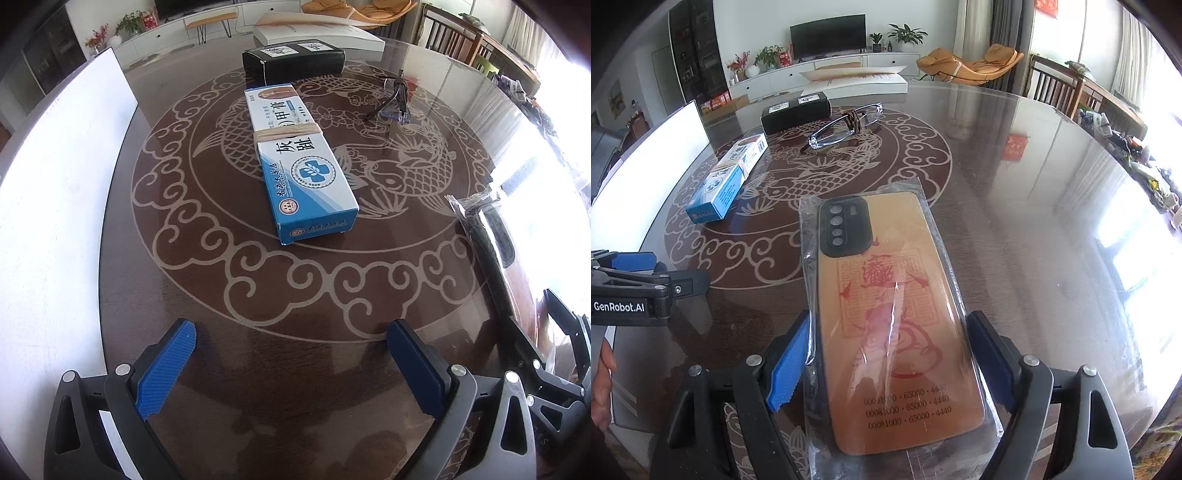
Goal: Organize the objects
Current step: 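Grasp the blue-and-white ointment box with the left tool while the right tool holds the case, then carry the ointment box and phone case over the white bin and release both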
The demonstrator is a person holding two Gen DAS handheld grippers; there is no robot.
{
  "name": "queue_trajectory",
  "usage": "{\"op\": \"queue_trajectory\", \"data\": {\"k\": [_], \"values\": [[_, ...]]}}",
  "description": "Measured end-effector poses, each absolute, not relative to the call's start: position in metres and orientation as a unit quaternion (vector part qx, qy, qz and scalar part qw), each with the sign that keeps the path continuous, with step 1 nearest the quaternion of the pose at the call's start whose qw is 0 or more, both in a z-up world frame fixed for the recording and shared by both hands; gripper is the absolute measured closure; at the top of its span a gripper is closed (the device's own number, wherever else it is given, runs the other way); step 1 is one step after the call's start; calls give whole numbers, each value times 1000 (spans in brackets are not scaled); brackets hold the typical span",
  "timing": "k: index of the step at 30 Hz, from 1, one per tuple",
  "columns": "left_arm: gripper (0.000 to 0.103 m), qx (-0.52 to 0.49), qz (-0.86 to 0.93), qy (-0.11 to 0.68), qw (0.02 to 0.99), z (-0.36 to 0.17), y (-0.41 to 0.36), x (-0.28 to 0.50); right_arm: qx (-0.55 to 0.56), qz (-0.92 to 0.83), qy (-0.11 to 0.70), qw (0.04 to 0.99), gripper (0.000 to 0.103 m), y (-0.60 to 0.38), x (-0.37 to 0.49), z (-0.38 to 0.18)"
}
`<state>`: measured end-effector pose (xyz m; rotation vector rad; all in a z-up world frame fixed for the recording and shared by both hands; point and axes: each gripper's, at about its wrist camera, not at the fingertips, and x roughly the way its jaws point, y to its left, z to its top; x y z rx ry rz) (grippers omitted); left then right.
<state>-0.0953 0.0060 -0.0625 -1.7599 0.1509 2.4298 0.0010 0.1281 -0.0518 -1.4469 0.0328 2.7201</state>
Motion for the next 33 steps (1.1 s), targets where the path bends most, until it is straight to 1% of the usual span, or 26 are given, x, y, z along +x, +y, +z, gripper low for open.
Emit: {"op": "queue_trajectory", "data": {"k": [6,15,16,17,18,19,20,22,24,25,27,28,29,30,31,33], "values": [[0,-599,796,51,66,-62,13,-125,-469,882,11,30,20,127,1,-52],[0,-576,815,38,50,-59,23,-187,-469,883,10,29,19,126,1,-52],[5,-562,824,42,54,-57,23,-186,-470,882,10,28,18,126,1,-52],[24,-544,835,47,62,-54,24,-182,-469,883,9,28,18,125,0,-52],[38,-528,845,52,69,-50,25,-177,-469,883,9,28,18,126,1,-52],[57,-519,850,58,73,-46,26,-170,-469,883,9,28,18,125,0,-52],[59,-519,850,59,75,-45,25,-163,-469,883,11,28,16,126,0,-52],[60,-515,853,47,76,-46,18,-146,-475,879,20,21,14,127,-2,-51],[60,-504,859,44,77,-46,15,-119,-499,866,37,14,8,130,-10,-50],[60,-498,862,46,79,-46,16,-107,-517,855,43,6,3,130,-17,-49],[60,-488,867,49,86,-47,17,-81,-546,837,31,-5,2,127,-31,-50],[60,-486,868,49,89,-47,18,-74,-555,832,11,-5,7,124,-37,-51],[60,-485,868,47,93,-48,15,-69,-554,832,-10,-4,24,122,-39,-50],[60,-485,868,40,99,-47,14,-60,-550,835,-7,-12,26,123,-40,-46],[60,-484,868,30,106,-46,11,-51,-557,830,4,-14,27,127,-40,-45],[60,-470,876,28,110,-37,7,-36,-552,832,50,-24,27,139,-35,-41]]}}
